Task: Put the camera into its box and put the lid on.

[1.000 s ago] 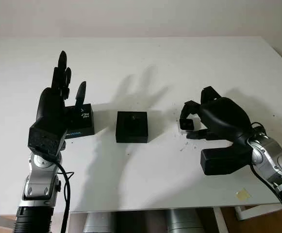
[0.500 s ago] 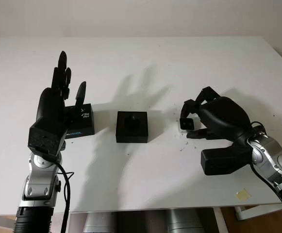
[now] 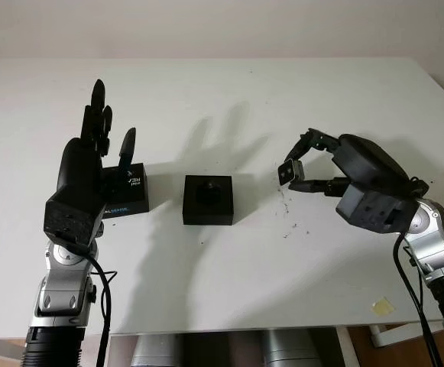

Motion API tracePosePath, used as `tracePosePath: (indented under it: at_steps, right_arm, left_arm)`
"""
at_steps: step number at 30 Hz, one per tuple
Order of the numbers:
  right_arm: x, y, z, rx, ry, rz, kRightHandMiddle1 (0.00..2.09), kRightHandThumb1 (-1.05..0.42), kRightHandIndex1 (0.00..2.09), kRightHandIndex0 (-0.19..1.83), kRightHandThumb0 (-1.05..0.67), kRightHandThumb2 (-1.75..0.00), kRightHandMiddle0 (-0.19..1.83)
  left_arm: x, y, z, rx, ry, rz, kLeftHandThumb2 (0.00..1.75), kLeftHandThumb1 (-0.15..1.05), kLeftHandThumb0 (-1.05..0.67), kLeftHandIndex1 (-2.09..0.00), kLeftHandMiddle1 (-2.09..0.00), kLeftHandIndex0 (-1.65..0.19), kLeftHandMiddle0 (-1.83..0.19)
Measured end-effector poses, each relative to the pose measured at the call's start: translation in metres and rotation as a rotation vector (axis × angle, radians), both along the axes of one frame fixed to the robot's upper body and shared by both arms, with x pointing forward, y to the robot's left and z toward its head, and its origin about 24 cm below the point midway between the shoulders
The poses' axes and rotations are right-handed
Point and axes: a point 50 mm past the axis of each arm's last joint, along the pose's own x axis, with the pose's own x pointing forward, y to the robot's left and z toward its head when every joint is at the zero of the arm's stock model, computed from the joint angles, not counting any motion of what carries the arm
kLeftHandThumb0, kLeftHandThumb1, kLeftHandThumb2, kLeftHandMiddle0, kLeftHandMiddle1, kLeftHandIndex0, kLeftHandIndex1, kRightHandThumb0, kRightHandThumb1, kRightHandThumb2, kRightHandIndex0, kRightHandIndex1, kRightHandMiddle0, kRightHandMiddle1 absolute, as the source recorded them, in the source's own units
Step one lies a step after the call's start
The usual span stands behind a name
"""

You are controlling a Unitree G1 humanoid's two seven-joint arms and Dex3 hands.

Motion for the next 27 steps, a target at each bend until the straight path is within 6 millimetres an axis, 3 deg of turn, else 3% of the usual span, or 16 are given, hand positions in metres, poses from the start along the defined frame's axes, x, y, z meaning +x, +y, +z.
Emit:
tracePosePath:
  at_steps: [10,18,27]
  right_arm:
    - [0.008,0.008,-0.009,0.117,0.074,0.007,1.38,-0.97,0.06,0.37,-0.50,-0.05,0.39]
    - [0.011,0.019,-0.024,0.397,0.103,0.007,1.41,-0.96,0.05,0.35,-0.53,-0.05,0.42]
    - [0.012,0.045,-0.031,0.639,0.127,0.092,1.38,-0.98,0.04,0.29,-0.56,-0.06,0.40]
  left_arm:
    - [0.000,-0.001,-0.001,-0.004,0.004,0.000,0.55,1.05,-0.58,-0.06,-0.05,0.02,-0.06]
    - [-0.001,-0.001,-0.002,-0.004,0.007,0.000,0.55,1.05,-0.58,-0.05,-0.05,0.02,-0.06]
    - [-0.001,0.001,-0.001,-0.063,-0.003,-0.012,0.63,1.05,-0.68,-0.05,-0.04,0.03,-0.03]
